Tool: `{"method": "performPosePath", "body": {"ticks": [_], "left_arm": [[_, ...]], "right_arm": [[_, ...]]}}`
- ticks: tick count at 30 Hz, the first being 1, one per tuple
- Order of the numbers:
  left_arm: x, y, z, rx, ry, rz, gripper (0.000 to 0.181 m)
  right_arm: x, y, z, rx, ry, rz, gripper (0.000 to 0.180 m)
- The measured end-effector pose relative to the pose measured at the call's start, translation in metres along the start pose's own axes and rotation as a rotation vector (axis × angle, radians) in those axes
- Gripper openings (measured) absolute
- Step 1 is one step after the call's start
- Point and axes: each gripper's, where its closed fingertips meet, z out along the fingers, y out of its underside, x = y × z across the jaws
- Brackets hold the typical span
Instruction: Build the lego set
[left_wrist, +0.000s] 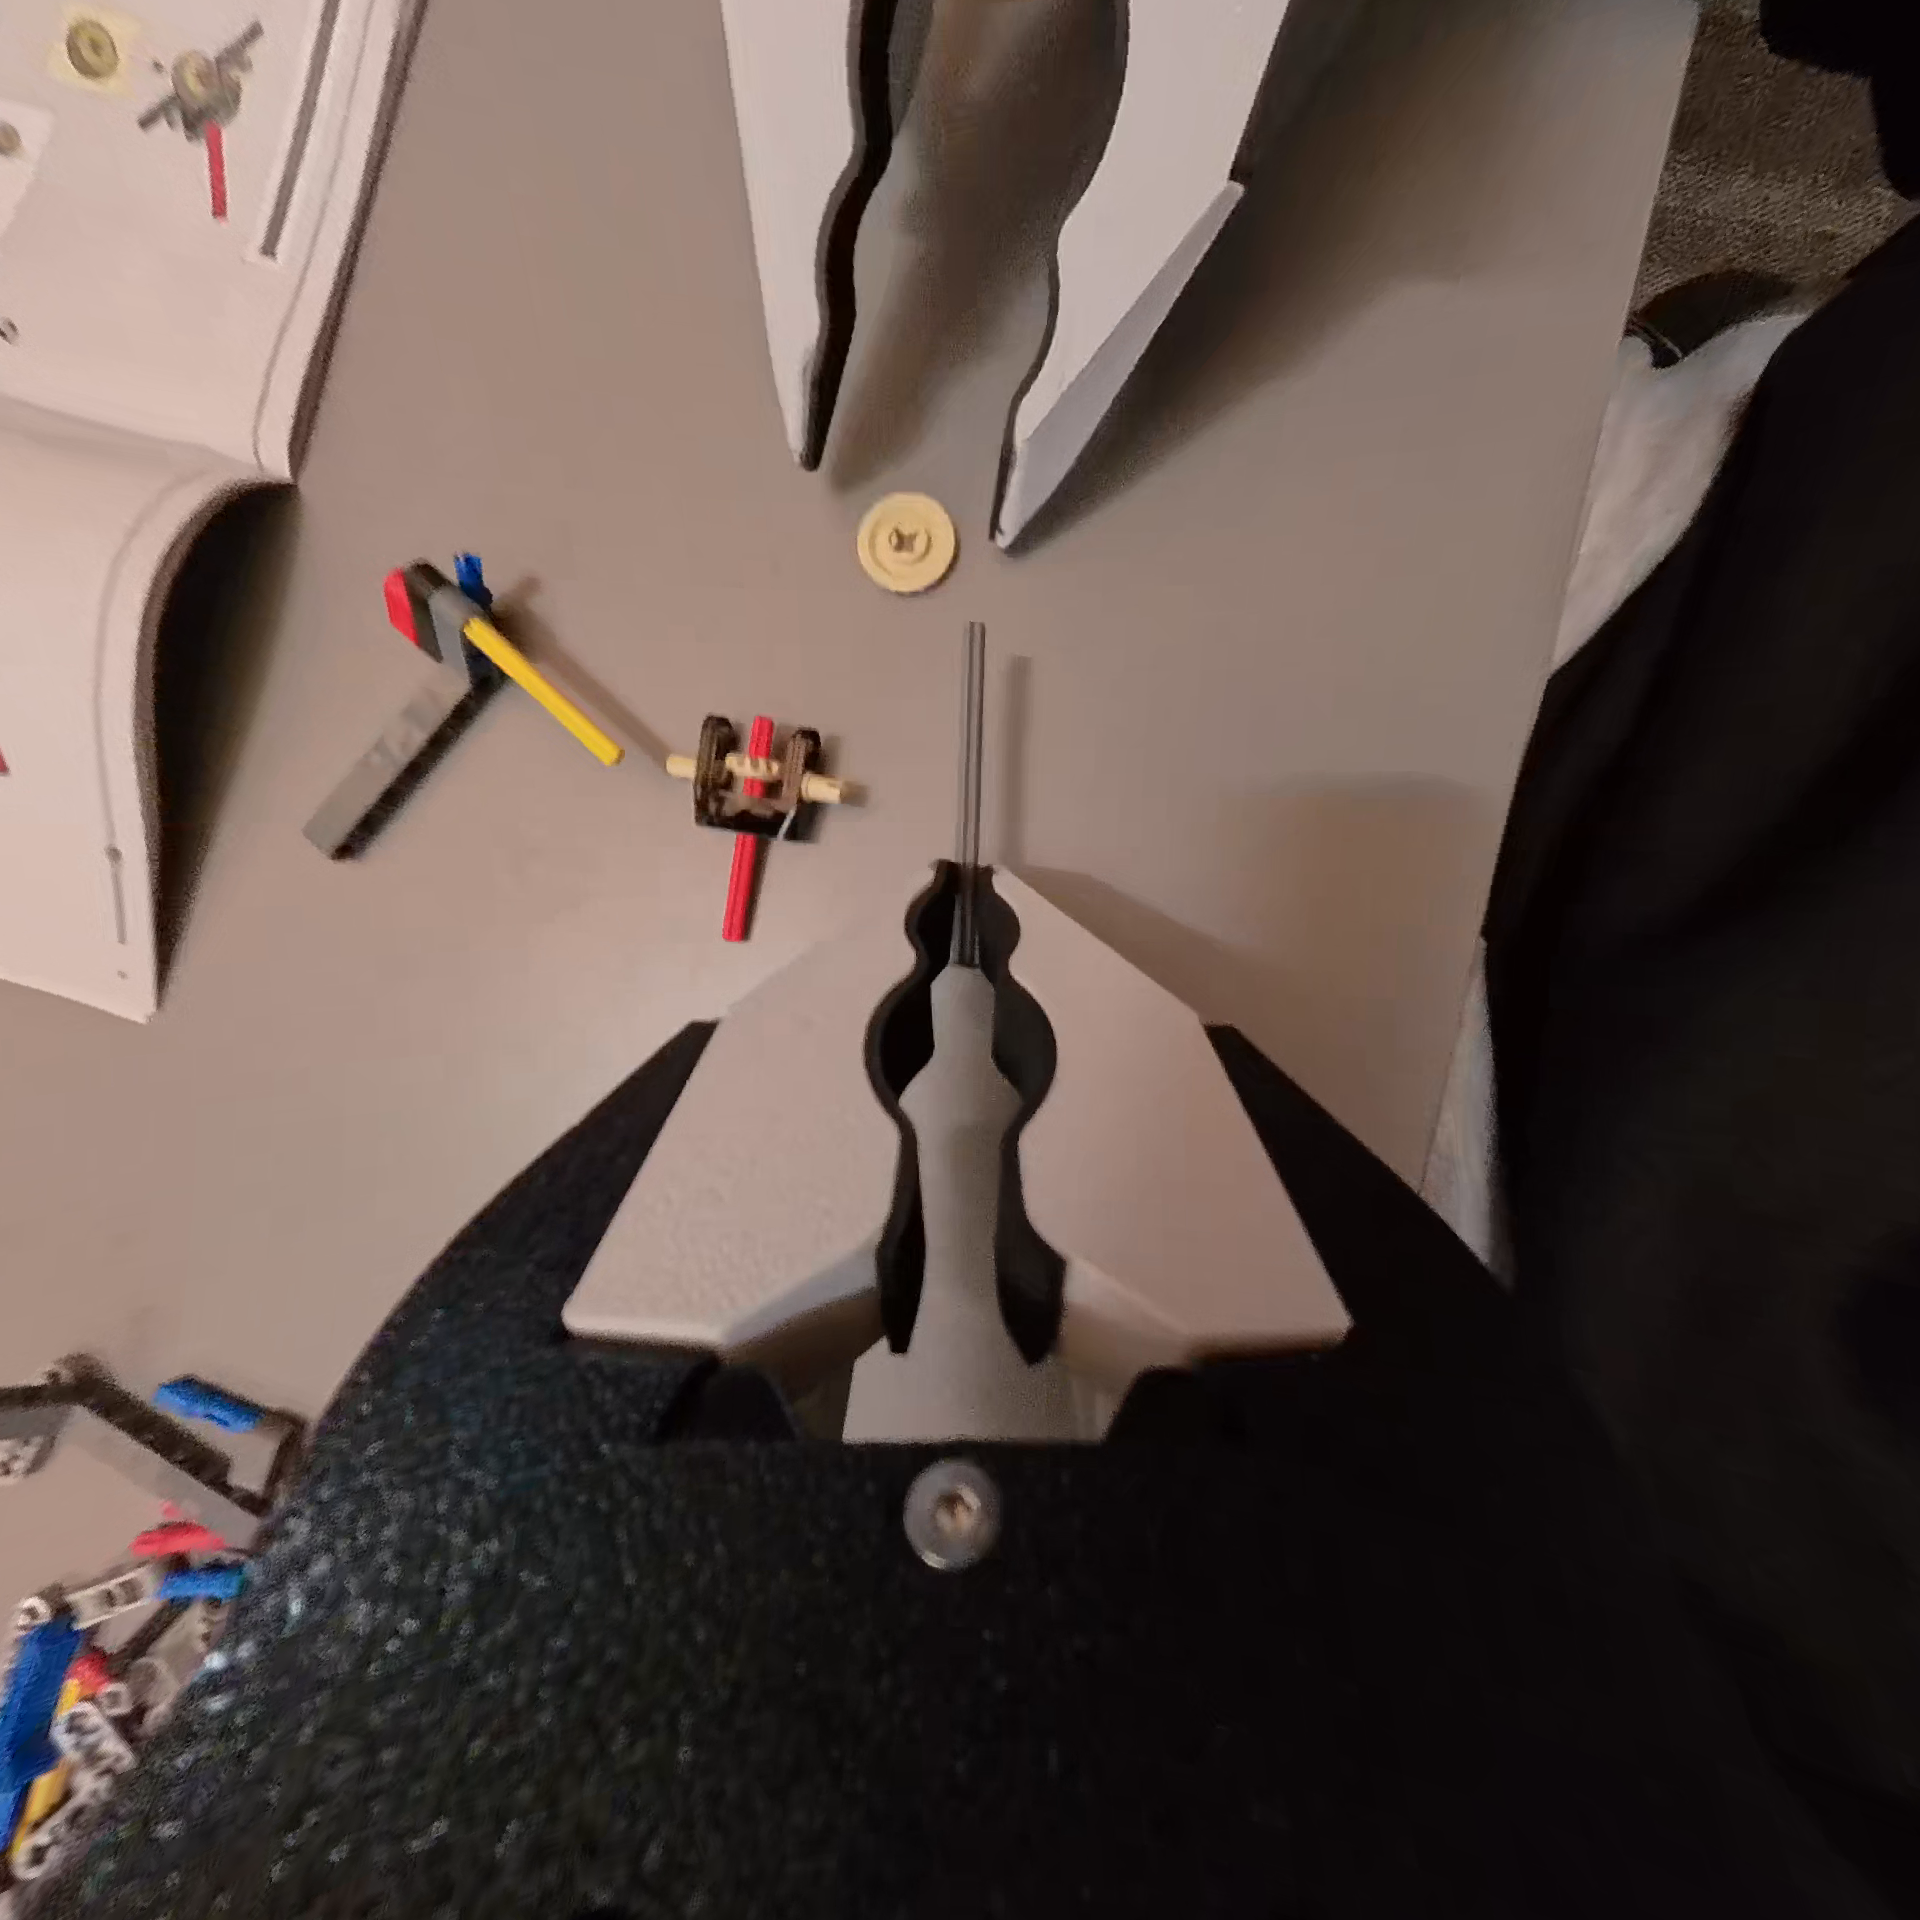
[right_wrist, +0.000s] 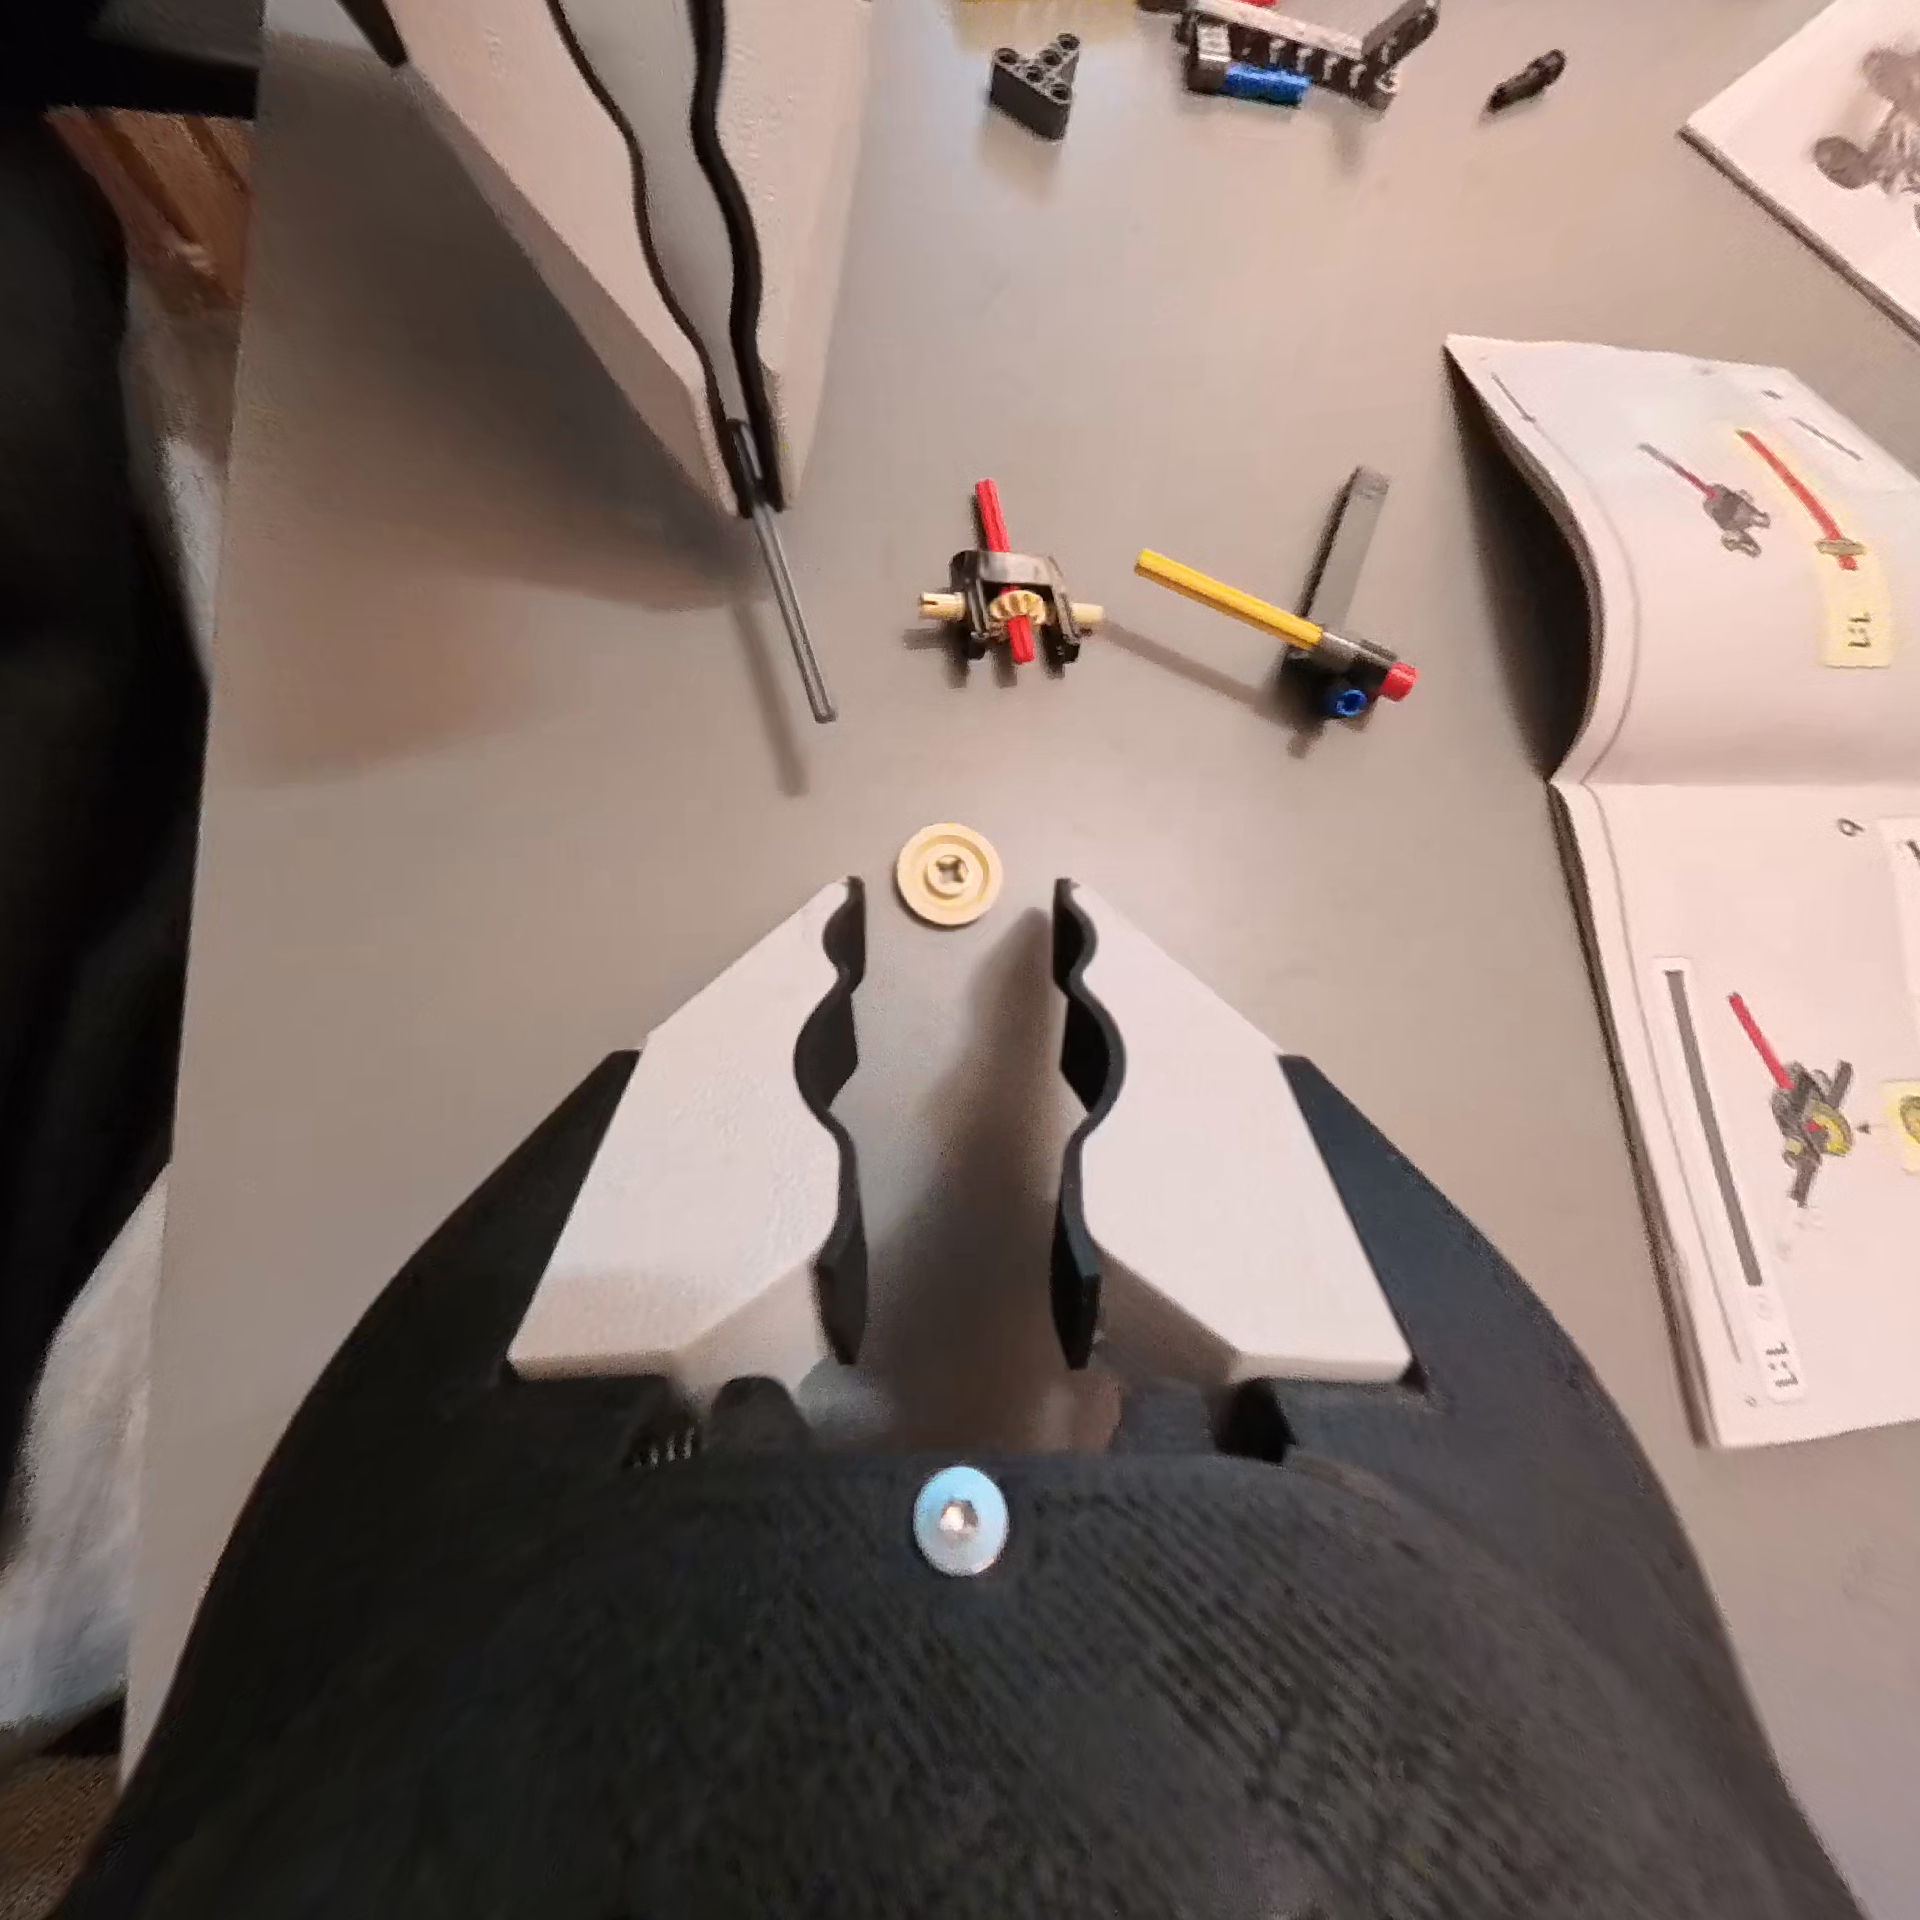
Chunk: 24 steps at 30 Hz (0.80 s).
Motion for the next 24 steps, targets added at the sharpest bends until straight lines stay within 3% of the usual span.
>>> {"method": "performPosePath", "body": {"ticks": [1,5,10,13,15,17,19,20,21,24], "left_arm": [[0.000,-0.004,-0.001,-0.002,0.000,0.013,0.002],[-0.007,-0.017,-0.001,-0.040,-0.011,0.026,0.002],[-0.004,-0.034,0.001,-0.007,0.064,-0.044,0.002],[-0.007,-0.040,-0.002,0.024,0.076,-0.103,0.002],[-0.007,-0.044,-0.006,0.053,0.093,-0.135,0.002],[-0.008,-0.047,-0.008,0.077,0.093,-0.139,0.002],[-0.010,-0.052,-0.013,0.125,0.076,-0.111,0.002],[-0.015,-0.060,-0.019,0.188,0.041,-0.096,0.012],[-0.021,-0.070,-0.029,0.275,-0.004,-0.079,0.026],[-0.029,-0.098,-0.066,0.587,-0.046,-0.047,0.028]], "right_arm": [[0.000,-0.003,-0.004,0.002,0.004,-0.003,0.037],[-0.015,-0.041,-0.019,0.115,0.031,-0.137,0.032],[-0.007,-0.036,-0.006,-0.060,0.251,-0.455,0.033],[-0.002,-0.039,-0.005,-0.076,0.342,-0.552,0.022],[0.002,-0.043,-0.006,-0.077,0.404,-0.616,0.004],[0.005,-0.043,-0.006,-0.083,0.439,-0.662,0.002],[0.006,-0.046,-0.009,-0.044,0.446,-0.649,0.002],[0.008,-0.047,-0.012,-0.018,0.444,-0.613,0.001],[0.012,-0.045,-0.016,0.006,0.428,-0.546,0.001],[0.023,-0.051,-0.033,0.205,0.379,-0.256,0.001]]}}
